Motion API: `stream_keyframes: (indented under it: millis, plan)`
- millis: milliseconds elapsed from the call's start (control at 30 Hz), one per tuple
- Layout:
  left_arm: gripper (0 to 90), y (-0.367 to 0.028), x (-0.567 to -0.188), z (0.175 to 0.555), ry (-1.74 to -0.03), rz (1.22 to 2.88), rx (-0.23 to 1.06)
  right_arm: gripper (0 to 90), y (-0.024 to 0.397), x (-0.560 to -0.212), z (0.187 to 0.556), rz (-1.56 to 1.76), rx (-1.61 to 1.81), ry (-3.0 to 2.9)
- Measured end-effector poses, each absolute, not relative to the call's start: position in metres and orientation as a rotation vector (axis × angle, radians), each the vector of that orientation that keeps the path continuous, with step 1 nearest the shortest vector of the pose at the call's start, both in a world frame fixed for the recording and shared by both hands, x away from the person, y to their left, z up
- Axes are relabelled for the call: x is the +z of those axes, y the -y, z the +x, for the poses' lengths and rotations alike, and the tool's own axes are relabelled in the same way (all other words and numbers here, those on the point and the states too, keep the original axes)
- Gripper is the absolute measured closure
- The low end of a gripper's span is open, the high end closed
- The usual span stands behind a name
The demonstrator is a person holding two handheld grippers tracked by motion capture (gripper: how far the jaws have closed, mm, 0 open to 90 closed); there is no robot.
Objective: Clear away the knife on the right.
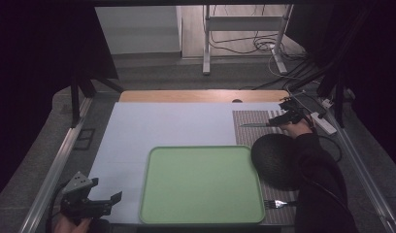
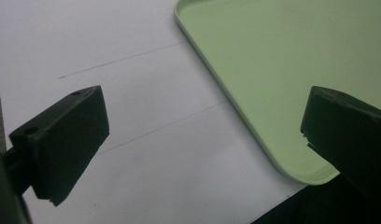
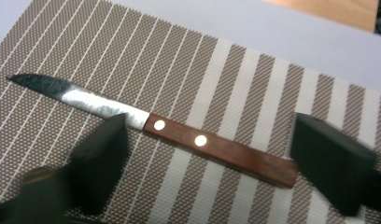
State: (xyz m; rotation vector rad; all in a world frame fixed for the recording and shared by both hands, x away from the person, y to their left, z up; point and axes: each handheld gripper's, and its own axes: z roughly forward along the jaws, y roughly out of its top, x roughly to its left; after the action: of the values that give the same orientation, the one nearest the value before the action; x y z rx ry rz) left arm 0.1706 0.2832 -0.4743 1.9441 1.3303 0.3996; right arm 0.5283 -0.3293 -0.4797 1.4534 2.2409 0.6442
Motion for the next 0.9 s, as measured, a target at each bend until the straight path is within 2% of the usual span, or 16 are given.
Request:
stream_keyframes:
  millis: [67, 133, 400, 433, 900]
  plan:
    - [1.1, -0.283, -0.474, 0.171, -1.331, 1.944, 0.400, 36.9, 0.332, -0.479, 0.529, 1.457, 0.647, -2.234]
    - [1.1, -0.283, -0.474, 0.171, -1.332, 1.944, 0.399, 44.0, 0.336, -0.478, 0.531, 1.465, 0.632, -2.230]
    - [1.3, -0.283, -0.474, 0.171, -1.333, 1.946, 0.398, 87.2, 0.347, -0.480, 0.540, 1.491, 0.666, -2.273]
    - [1.3, -0.283, -0.474, 0.171, -1.334, 1.946, 0.398, 89.4, 0.348, -0.481, 0.541, 1.491, 0.659, -2.273]
    - [1.5, -0.283, -0.474, 0.171, -1.333, 1.949, 0.399, 89.4, 0.360, -0.496, 0.549, 1.522, 0.568, -2.290]
